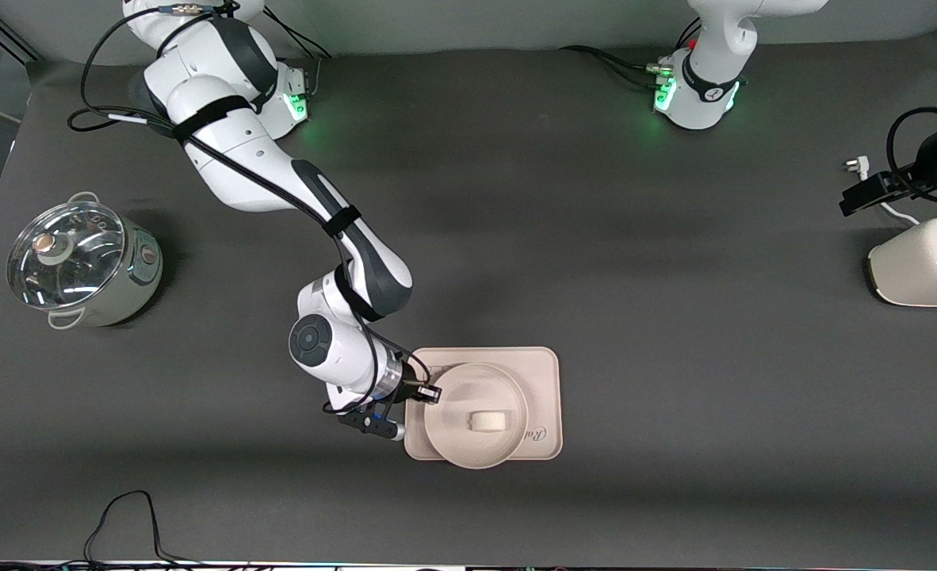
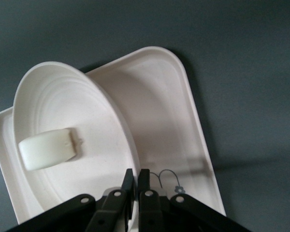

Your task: Place bun in plate and plate on tray

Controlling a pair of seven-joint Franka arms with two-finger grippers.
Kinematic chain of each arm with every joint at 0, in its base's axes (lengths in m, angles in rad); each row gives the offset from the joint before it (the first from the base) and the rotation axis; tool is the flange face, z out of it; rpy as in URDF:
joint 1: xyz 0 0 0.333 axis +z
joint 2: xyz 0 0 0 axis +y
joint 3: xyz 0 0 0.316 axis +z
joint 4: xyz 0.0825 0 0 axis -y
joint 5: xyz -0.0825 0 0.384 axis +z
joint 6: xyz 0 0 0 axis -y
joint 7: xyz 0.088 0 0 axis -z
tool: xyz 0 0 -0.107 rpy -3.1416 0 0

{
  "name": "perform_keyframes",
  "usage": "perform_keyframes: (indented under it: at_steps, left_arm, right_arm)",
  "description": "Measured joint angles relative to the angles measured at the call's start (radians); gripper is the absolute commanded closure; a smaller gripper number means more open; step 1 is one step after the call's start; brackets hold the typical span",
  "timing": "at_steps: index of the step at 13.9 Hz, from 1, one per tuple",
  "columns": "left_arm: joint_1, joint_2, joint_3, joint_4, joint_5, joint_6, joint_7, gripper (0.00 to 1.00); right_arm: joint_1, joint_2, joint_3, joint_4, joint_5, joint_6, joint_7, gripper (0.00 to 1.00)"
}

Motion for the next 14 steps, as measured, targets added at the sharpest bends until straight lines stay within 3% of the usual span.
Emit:
perform_keyframes:
  at_steps: [4, 6, 11, 14]
  left_arm:
    - [0.019, -0.022, -0.102, -0.003, -0.017, 0.035, -0.063, 0.0]
    - [0.044, -0.021, -0.11, -0.003, -0.017, 0.034, -0.064, 0.0]
    - [0.05, -0.022, -0.104, -0.002, 0.006, 0.024, -0.063, 0.0]
    - [0.022, -0.023, -0.064, -0.002, 0.013, 0.016, -0.062, 0.0]
  right_arm:
    - [0.009, -0.034, 0.004, 0.052, -0.015, -0.013, -0.008, 0.0]
    - [0.01, -0.111, 0.008, 0.07, -0.081, -0.098, -0.044, 0.0]
    - [-0.019, -0.39, 0.007, 0.05, -0.121, -0.544, -0.177, 0.0]
    - [-0.028, -0.579, -0.014, -0.058, -0.148, -0.735, -0.184, 0.0]
